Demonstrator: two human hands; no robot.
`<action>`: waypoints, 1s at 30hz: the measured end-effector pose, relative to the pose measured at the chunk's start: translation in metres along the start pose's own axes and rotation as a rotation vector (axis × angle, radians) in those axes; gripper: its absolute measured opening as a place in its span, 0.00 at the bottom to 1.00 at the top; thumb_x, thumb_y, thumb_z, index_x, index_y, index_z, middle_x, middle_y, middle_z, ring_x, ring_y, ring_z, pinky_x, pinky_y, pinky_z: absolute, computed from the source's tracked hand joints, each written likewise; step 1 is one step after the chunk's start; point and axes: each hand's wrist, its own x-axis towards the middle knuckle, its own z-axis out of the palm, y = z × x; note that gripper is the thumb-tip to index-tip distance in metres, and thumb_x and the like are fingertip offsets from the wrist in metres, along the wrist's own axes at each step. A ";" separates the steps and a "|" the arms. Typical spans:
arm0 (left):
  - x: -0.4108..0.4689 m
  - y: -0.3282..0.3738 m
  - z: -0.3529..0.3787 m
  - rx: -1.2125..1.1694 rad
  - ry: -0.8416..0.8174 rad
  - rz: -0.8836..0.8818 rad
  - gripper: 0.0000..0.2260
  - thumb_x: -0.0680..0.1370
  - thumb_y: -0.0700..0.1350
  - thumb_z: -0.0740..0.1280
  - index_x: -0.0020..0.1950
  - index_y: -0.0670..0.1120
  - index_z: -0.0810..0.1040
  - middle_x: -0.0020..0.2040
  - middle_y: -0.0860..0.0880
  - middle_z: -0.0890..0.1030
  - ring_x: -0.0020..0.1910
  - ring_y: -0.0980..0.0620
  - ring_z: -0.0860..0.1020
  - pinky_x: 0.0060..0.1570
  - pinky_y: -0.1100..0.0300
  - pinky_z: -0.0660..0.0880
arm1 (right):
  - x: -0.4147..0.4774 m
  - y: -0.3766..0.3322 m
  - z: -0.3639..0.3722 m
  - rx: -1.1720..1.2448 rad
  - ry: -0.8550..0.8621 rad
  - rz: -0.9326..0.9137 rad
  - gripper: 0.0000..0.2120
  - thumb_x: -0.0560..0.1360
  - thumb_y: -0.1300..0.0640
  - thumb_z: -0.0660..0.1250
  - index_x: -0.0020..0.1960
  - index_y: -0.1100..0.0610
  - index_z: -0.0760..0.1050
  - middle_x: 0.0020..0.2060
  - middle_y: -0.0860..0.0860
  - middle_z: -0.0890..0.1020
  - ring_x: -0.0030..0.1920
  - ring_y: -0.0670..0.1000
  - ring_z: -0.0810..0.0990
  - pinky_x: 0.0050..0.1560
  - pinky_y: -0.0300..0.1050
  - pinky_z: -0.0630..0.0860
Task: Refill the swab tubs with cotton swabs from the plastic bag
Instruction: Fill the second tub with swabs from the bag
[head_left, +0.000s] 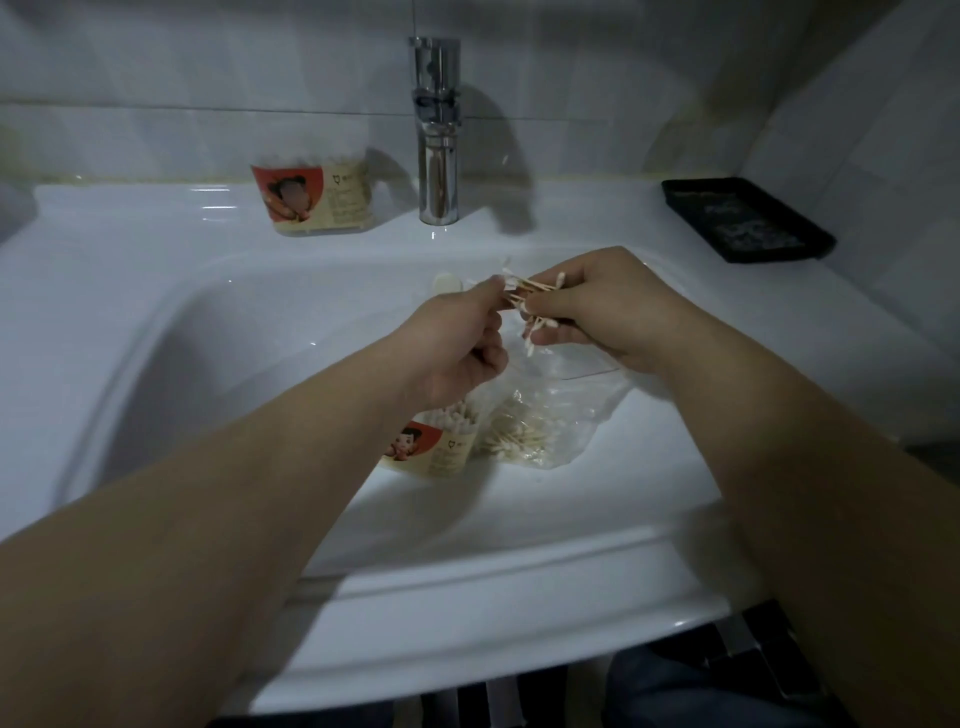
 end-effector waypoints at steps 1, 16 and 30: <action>0.000 -0.001 -0.001 -0.015 0.009 0.011 0.07 0.84 0.49 0.64 0.50 0.46 0.76 0.28 0.54 0.64 0.23 0.58 0.61 0.26 0.66 0.64 | 0.001 0.001 0.001 0.006 -0.008 0.008 0.07 0.75 0.70 0.72 0.52 0.65 0.84 0.43 0.62 0.86 0.40 0.52 0.86 0.45 0.42 0.84; 0.009 0.004 -0.009 -0.160 0.240 0.060 0.15 0.85 0.40 0.54 0.45 0.45 0.78 0.33 0.50 0.70 0.30 0.54 0.67 0.33 0.63 0.66 | 0.001 -0.001 0.001 0.038 -0.021 0.040 0.05 0.74 0.70 0.73 0.49 0.65 0.84 0.44 0.61 0.86 0.40 0.53 0.86 0.45 0.42 0.84; -0.003 -0.001 0.002 0.105 0.128 0.103 0.09 0.83 0.45 0.66 0.44 0.47 0.76 0.30 0.51 0.62 0.23 0.56 0.60 0.29 0.63 0.61 | 0.004 0.002 0.008 0.108 0.029 -0.024 0.05 0.75 0.70 0.72 0.48 0.63 0.84 0.46 0.65 0.85 0.38 0.52 0.85 0.41 0.39 0.82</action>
